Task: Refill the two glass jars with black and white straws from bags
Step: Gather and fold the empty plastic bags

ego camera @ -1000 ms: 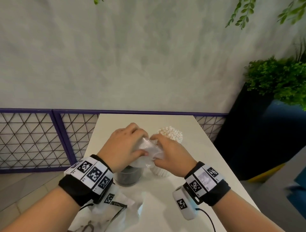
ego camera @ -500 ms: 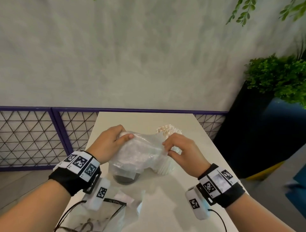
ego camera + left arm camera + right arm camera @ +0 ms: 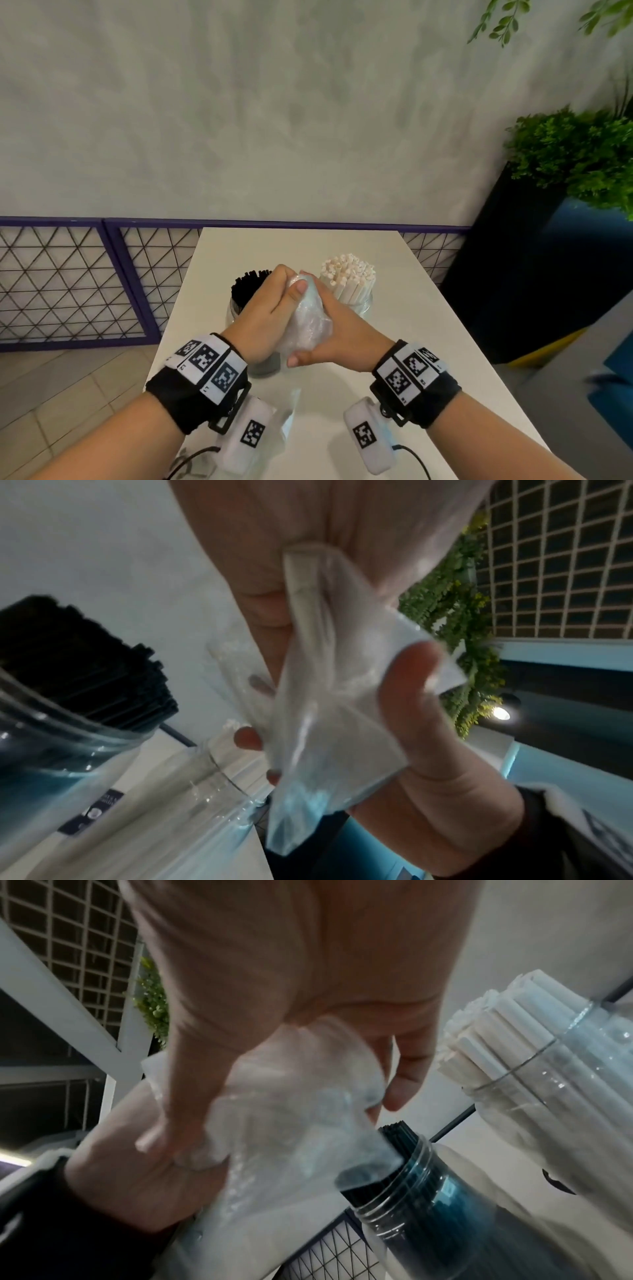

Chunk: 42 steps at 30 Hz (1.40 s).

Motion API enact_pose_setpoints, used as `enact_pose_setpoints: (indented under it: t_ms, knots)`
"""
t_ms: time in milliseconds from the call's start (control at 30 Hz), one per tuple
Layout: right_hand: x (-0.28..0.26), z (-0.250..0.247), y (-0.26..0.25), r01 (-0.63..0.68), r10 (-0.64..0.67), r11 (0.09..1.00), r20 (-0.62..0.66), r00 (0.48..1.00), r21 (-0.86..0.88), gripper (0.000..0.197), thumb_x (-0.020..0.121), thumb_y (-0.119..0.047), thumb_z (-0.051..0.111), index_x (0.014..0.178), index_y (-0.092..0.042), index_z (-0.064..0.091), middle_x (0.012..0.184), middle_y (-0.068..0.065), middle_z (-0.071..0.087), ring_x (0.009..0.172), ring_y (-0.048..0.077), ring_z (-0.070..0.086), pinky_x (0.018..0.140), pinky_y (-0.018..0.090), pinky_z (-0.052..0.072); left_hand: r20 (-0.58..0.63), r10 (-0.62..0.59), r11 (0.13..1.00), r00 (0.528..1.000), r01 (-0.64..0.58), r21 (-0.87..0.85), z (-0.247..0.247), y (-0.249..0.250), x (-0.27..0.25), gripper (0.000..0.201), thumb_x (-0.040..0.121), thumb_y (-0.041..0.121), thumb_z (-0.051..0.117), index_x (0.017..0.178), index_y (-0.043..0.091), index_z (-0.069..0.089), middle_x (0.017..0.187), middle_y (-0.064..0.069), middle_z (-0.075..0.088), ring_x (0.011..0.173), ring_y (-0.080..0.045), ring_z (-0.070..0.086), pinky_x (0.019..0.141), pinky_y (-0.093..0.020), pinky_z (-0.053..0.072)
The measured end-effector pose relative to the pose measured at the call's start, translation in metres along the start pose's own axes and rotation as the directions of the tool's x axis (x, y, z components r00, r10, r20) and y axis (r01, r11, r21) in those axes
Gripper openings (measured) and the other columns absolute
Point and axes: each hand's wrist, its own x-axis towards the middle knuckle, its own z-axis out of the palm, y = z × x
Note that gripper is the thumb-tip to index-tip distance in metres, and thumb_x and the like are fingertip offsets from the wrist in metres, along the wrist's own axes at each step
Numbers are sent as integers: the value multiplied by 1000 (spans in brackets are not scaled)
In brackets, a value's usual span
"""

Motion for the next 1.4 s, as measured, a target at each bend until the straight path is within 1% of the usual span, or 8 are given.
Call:
enact_pose_setpoints:
  t_ms: [133, 267, 433, 633, 833, 1000, 1200, 1400]
  knots:
    - [4, -7, 4, -76, 25, 951, -169, 985, -301, 59, 68, -22, 85, 115, -29, 50, 101, -12, 62, 88, 2, 61, 77, 22, 52, 66, -42, 992, 997, 34, 124, -8, -5, -3, 12, 93, 25, 56, 94, 17, 47, 91, 4, 51, 77, 0, 47, 72, -14, 39]
    - [6, -24, 5, -79, 26, 868, -113, 993, -491, 39, 71, -14, 74, 108, -13, 61, 93, 6, 65, 81, 23, 61, 72, 42, 52, 129, 109, 856, 986, -159, 491, -17, -17, -5, 60, 65, 30, 83, 106, 28, 39, 129, 19, 37, 115, 1, 36, 96, -9, 27]
    - [9, -30, -13, -5, 27, 830, 32, 999, -557, 34, 75, -19, 75, 103, -8, 61, 90, 5, 64, 78, 18, 57, 63, 19, 41, 199, 117, 919, 973, -182, 349, -14, -8, -4, 103, 66, 23, 84, 139, 47, 16, 135, 30, 38, 123, 14, 37, 103, -7, 29]
    - [2, -32, -4, -36, 31, 995, -55, 998, -93, 51, 71, -28, 71, 116, -38, 48, 113, 2, 52, 97, 16, 56, 83, 31, 50, -34, 132, 947, 991, -116, 300, -22, -5, 2, 44, 71, 3, 73, 92, 39, 59, 87, 19, 66, 87, 2, 59, 72, -8, 44]
    - [-2, -16, 3, 197, -84, 930, -342, 936, 311, 29, 86, -25, 64, 110, -22, 47, 94, -14, 62, 93, 13, 62, 82, 36, 54, -161, -156, 987, 975, 149, -51, -17, -15, 5, 26, 76, 8, 69, 89, 30, 63, 83, 2, 69, 77, -13, 65, 70, -26, 53]
    - [3, -7, 11, 290, -185, 953, -587, 788, 90, 26, 87, -31, 64, 110, -34, 51, 104, -12, 59, 93, 19, 63, 79, 39, 55, -51, -311, 919, 949, 287, -270, -11, -11, 4, 21, 73, 12, 66, 92, 17, 60, 94, -21, 65, 83, -35, 66, 77, -51, 56]
    - [-1, 1, 19, 288, -380, 919, -413, 827, -269, 47, 91, -23, 57, 131, -44, 41, 119, -13, 36, 103, 5, 48, 80, 16, 49, -141, -378, 882, 915, 310, -354, -4, -9, 2, 21, 91, -3, 44, 103, 11, 53, 81, -11, 63, 55, -12, 64, 47, -25, 52]
    - [-2, 5, 28, 215, -431, 859, -429, 794, -464, 40, 86, 0, 44, 111, -18, 68, 116, -13, 33, 93, -7, 41, 86, 9, 38, 56, -510, 705, 858, 455, -544, -2, -2, 0, 28, 95, 15, 43, 114, 26, 60, 100, -11, 66, 79, -26, 63, 81, -46, 58]
